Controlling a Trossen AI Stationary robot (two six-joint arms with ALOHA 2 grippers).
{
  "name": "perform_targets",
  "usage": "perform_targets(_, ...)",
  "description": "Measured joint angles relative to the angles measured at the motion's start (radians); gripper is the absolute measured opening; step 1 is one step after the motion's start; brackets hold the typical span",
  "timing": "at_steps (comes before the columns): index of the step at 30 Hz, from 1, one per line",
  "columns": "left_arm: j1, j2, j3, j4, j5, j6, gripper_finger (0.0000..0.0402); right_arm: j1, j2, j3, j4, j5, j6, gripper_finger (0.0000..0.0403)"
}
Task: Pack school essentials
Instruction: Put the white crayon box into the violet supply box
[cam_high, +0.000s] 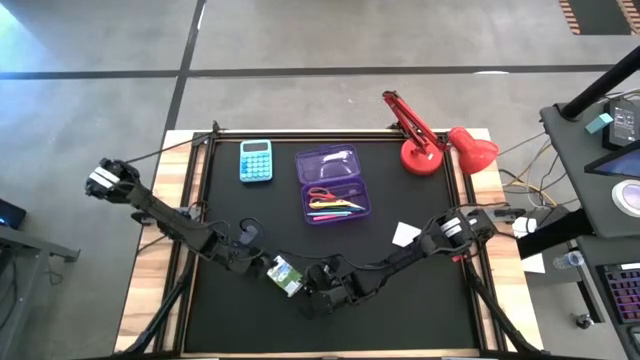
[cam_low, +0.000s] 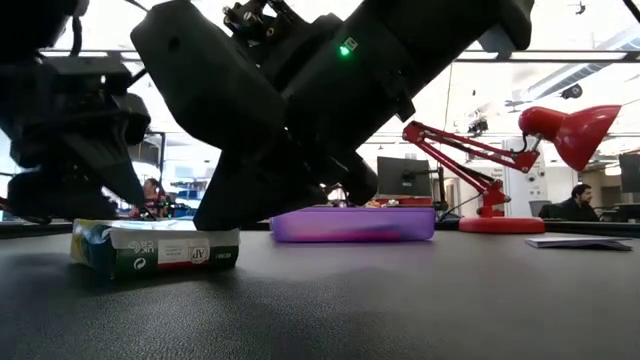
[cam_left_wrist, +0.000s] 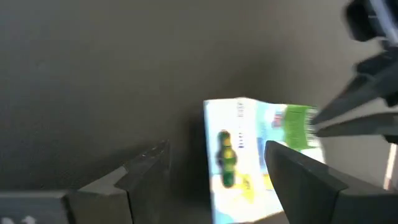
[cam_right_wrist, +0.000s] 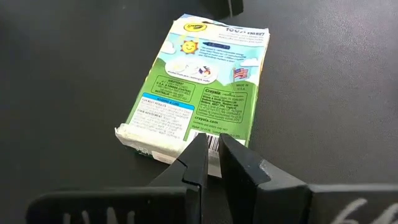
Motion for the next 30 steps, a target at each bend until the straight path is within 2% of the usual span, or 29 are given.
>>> perform_targets(5, 0.000, 0.089, 0.001, 0.037, -0.004, -0.079, 0.0244, 0.004, 0.007, 0.000, -0.003, -0.004, -0.012, 0.0036)
perform_targets(10, 0.001, 0.163, 0.001, 0.227, 0.009, -0.076, 0.0244, 0.004, 0.007, -0.001, -0.003, -0.008, -0.016, 0.0036)
perform_targets(15, 0.003, 0.203, 0.001, 0.305, 0.030, -0.075, 0.0244, 0.005, 0.007, -0.002, -0.002, -0.002, -0.024, 0.0036)
perform_targets(20, 0.005, 0.201, -0.003, 0.350, 0.059, -0.050, 0.0244, 0.005, 0.007, -0.003, -0.010, 0.001, -0.033, 0.0036)
perform_targets(26, 0.002, 0.177, -0.003, 0.354, 0.194, -0.052, 0.0244, 0.007, 0.006, -0.004, -0.018, 0.009, -0.057, 0.0036)
perform_targets(30, 0.002, 0.166, -0.003, 0.356, 0.205, -0.032, 0.0244, 0.008, 0.006, -0.004, -0.015, 0.035, -0.068, 0.0036)
